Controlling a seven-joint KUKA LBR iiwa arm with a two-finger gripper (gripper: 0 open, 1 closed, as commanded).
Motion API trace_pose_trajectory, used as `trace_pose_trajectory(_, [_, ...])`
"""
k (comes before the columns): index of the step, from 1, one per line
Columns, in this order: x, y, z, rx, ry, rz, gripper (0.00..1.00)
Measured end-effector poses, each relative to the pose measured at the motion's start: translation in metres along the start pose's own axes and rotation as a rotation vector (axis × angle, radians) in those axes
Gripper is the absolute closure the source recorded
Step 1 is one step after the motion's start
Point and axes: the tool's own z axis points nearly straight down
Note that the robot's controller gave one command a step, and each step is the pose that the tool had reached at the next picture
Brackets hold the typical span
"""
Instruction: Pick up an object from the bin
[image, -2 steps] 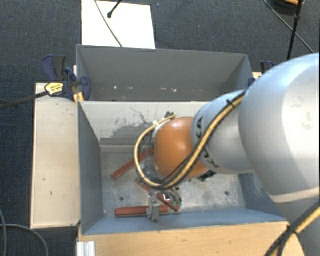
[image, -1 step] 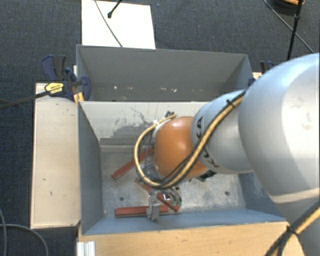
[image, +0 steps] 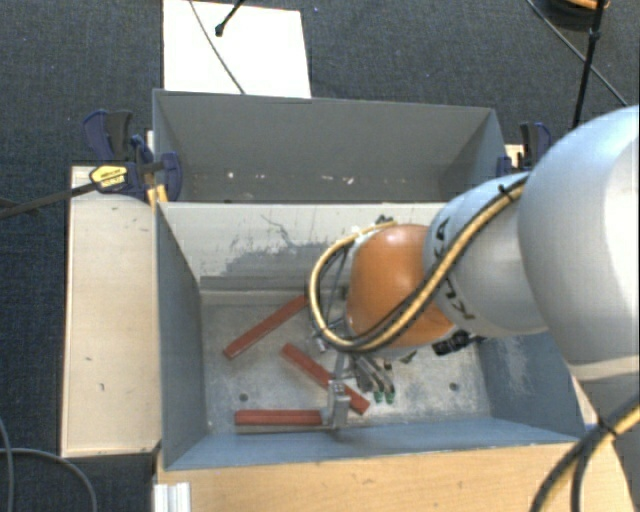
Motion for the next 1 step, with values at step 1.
trace_pose_trajectory(1, [0.0164,0.0359,-0.0001,-0.001,-0.002,0.035,0.0])
